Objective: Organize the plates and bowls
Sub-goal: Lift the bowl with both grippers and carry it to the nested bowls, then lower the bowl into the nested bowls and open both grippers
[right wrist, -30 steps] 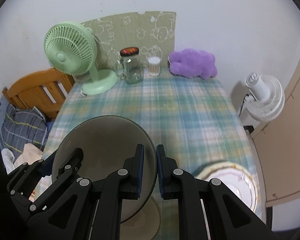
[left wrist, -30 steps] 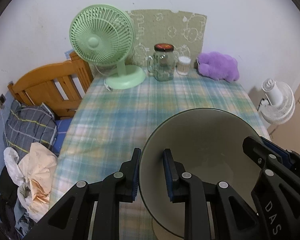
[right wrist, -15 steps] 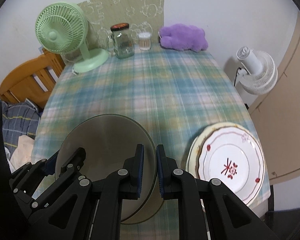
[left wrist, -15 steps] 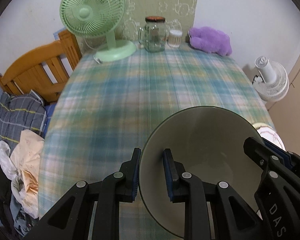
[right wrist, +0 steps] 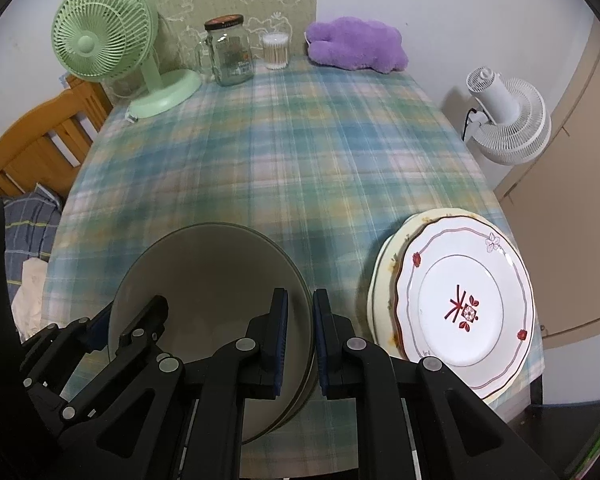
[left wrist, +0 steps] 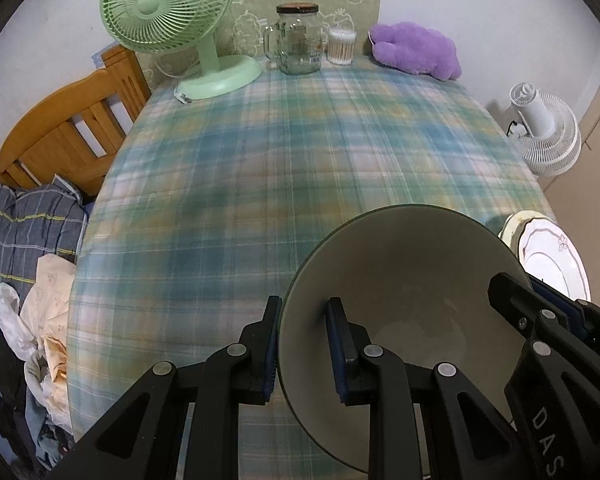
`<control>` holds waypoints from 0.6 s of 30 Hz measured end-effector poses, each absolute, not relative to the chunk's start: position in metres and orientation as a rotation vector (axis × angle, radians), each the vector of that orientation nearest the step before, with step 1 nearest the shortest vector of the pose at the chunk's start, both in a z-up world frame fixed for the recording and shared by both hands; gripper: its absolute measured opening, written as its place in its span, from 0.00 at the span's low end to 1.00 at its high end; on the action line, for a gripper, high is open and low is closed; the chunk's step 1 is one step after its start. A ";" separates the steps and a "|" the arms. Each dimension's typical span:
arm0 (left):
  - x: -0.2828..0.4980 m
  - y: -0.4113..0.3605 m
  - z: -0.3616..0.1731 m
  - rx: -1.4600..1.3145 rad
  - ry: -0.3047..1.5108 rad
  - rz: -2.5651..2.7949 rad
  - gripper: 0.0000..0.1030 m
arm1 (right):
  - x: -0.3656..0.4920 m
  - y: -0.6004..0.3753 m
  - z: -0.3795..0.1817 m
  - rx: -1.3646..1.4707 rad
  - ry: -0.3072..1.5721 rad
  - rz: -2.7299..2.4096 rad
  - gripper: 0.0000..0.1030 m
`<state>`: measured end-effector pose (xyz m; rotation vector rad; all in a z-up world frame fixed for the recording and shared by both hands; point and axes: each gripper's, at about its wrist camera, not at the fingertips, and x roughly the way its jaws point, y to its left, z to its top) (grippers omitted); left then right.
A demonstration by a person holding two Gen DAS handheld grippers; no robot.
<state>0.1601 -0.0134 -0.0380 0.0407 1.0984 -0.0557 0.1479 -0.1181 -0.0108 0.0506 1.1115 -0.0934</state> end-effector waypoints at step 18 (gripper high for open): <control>0.158 -0.015 -0.035 0.060 1.107 -0.088 0.32 | 0.150 -0.118 -0.012 0.012 1.139 -0.092 0.16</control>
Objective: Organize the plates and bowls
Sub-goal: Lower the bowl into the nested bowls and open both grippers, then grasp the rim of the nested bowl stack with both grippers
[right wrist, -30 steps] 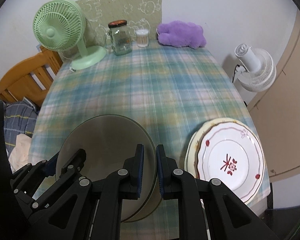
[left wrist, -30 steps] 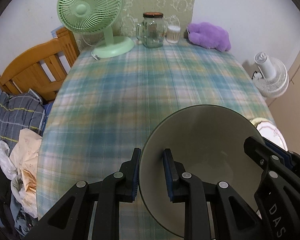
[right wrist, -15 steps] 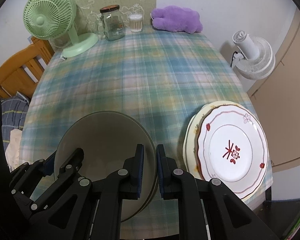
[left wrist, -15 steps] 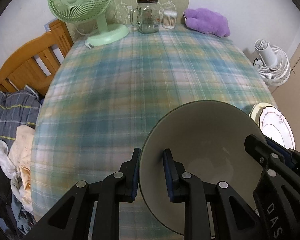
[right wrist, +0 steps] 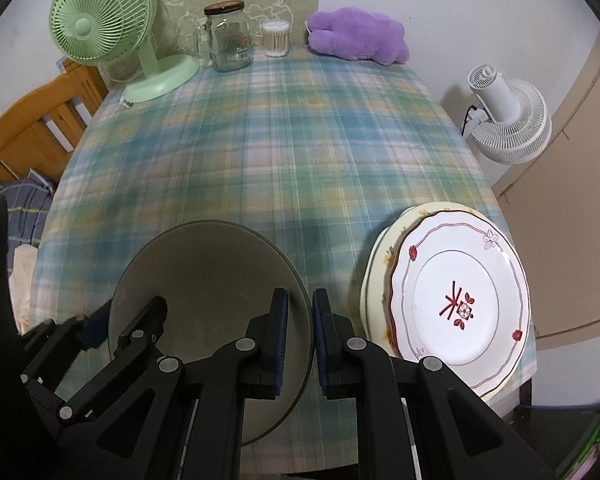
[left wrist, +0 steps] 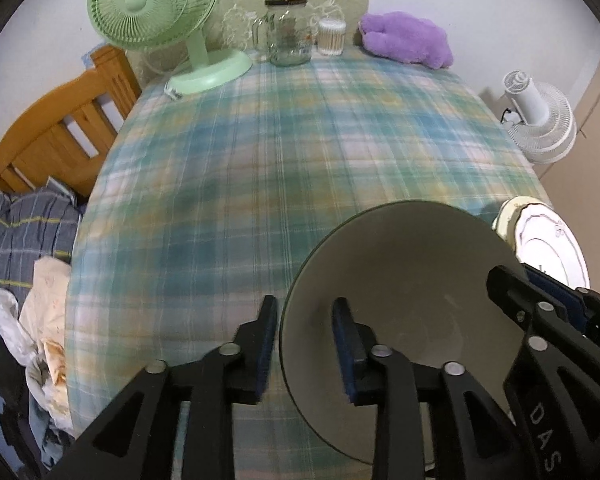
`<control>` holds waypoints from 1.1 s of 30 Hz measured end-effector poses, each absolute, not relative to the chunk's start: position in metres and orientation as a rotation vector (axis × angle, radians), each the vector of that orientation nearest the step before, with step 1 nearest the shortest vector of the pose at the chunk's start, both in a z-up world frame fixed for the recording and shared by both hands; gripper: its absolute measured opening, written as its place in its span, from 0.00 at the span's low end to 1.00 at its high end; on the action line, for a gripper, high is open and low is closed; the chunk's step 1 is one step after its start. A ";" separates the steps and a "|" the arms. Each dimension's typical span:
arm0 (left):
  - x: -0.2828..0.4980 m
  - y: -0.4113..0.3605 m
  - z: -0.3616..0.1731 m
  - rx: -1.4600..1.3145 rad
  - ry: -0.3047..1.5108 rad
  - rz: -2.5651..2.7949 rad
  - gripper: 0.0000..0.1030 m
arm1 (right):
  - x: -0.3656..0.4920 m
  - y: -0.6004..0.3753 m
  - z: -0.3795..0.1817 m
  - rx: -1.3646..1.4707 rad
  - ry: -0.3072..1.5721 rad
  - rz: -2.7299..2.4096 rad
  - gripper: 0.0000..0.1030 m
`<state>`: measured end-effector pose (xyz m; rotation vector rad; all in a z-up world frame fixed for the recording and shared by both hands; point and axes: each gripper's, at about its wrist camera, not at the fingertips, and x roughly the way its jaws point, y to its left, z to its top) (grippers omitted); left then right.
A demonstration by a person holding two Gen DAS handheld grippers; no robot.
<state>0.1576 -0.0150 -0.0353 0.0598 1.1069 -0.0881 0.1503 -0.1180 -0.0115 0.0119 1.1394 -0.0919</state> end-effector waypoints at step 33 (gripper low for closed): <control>0.156 -0.008 -0.037 -0.045 1.121 -0.090 0.91 | 0.160 -0.140 -0.020 0.136 1.168 0.044 0.66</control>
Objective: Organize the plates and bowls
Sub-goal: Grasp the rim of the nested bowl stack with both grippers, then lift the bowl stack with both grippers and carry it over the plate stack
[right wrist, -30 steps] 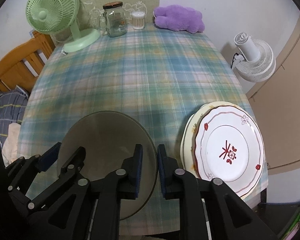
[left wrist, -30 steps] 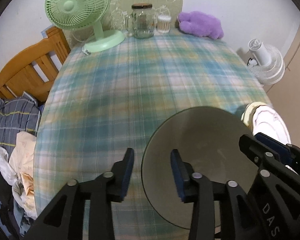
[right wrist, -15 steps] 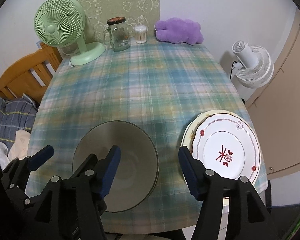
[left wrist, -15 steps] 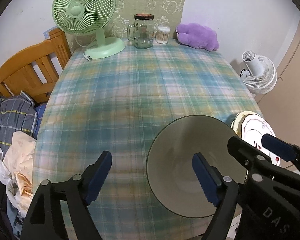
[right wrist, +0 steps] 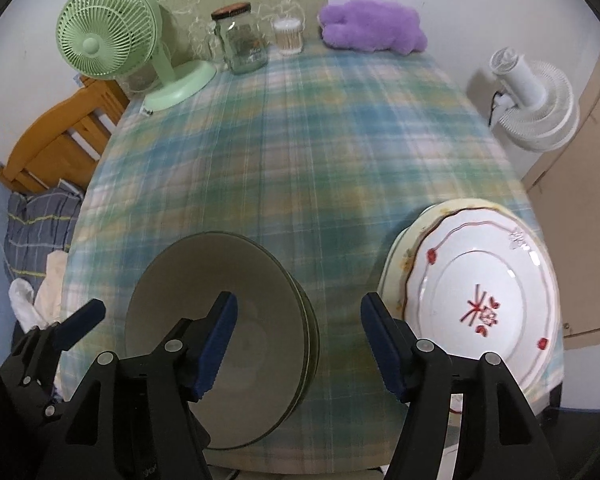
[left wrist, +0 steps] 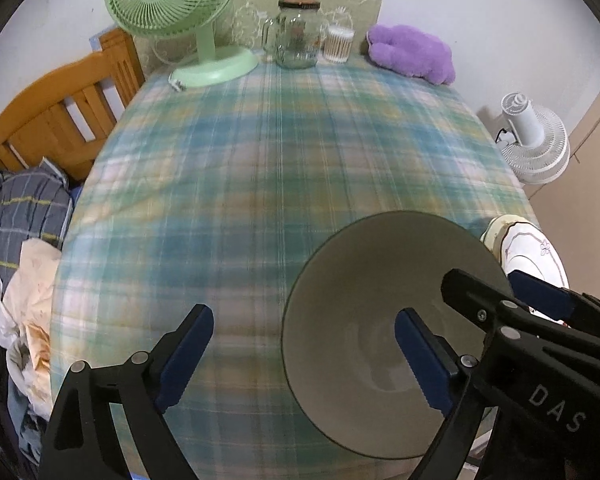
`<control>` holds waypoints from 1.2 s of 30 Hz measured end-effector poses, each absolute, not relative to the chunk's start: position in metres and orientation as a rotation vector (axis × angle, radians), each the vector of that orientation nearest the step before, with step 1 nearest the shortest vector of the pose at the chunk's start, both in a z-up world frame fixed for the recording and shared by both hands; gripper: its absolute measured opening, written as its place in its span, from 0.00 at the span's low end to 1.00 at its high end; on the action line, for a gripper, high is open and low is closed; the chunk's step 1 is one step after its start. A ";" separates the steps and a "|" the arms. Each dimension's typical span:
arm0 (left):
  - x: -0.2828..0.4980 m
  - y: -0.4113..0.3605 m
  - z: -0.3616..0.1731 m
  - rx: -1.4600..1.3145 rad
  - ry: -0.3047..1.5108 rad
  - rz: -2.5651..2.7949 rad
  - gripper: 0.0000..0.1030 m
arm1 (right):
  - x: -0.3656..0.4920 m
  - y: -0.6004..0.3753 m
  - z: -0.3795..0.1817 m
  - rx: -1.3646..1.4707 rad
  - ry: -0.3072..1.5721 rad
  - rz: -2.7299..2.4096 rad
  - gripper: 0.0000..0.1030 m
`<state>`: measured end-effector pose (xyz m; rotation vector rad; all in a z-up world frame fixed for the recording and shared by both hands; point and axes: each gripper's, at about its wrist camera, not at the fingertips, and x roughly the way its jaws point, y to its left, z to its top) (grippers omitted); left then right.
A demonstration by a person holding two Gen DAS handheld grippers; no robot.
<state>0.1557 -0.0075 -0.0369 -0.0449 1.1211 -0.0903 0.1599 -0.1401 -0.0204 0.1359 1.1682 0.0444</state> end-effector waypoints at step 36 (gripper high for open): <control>0.167 -0.010 -0.083 -0.137 1.194 -0.148 0.87 | 0.182 -0.135 -0.071 0.214 1.288 0.176 0.46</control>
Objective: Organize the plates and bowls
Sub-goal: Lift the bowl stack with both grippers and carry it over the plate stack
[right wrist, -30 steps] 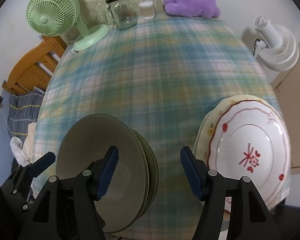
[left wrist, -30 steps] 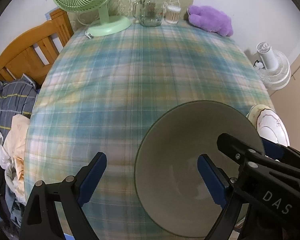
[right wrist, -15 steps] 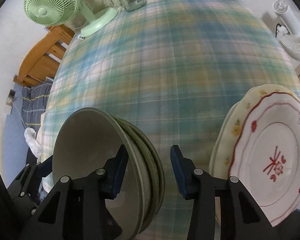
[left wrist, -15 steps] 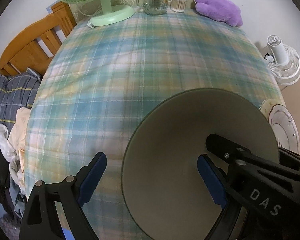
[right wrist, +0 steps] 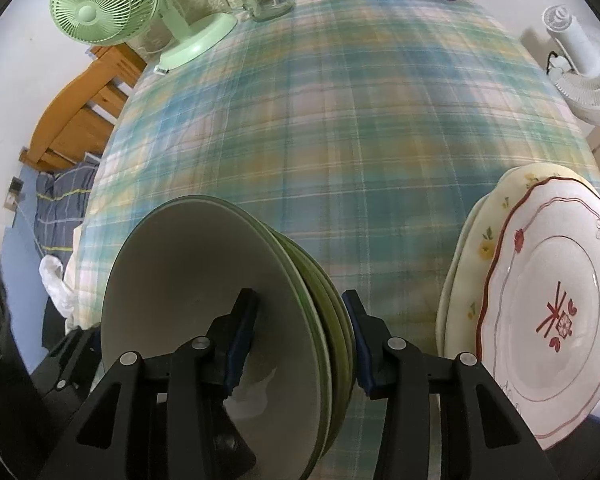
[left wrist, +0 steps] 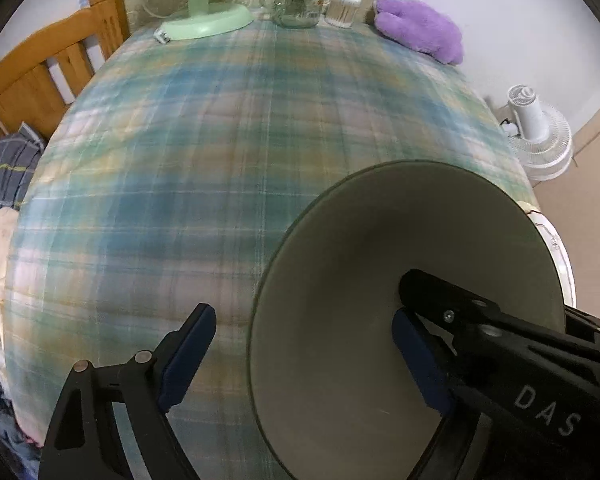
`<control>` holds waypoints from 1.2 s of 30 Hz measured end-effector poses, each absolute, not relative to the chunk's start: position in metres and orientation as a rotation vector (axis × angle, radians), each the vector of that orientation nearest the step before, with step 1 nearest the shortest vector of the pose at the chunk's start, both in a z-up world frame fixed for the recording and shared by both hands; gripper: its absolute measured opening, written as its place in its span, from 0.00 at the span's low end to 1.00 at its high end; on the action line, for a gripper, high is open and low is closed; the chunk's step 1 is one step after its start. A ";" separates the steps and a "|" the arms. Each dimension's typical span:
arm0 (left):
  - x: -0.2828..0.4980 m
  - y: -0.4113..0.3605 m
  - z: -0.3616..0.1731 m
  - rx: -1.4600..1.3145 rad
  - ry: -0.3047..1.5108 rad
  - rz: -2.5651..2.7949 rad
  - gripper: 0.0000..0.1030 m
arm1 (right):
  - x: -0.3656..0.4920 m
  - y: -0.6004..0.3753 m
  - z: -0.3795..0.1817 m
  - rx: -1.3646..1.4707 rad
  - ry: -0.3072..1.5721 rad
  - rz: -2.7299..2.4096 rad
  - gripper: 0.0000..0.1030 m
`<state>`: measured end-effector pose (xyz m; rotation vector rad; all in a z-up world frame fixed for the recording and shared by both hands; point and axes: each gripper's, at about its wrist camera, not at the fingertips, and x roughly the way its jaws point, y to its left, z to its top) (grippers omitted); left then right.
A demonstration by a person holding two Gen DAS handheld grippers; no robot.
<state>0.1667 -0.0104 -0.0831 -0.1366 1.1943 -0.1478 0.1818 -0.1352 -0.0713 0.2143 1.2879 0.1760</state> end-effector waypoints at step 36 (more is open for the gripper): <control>0.143 0.005 -0.055 -0.168 1.149 -0.426 0.53 | 0.152 -0.114 -0.044 0.218 1.215 -0.033 0.49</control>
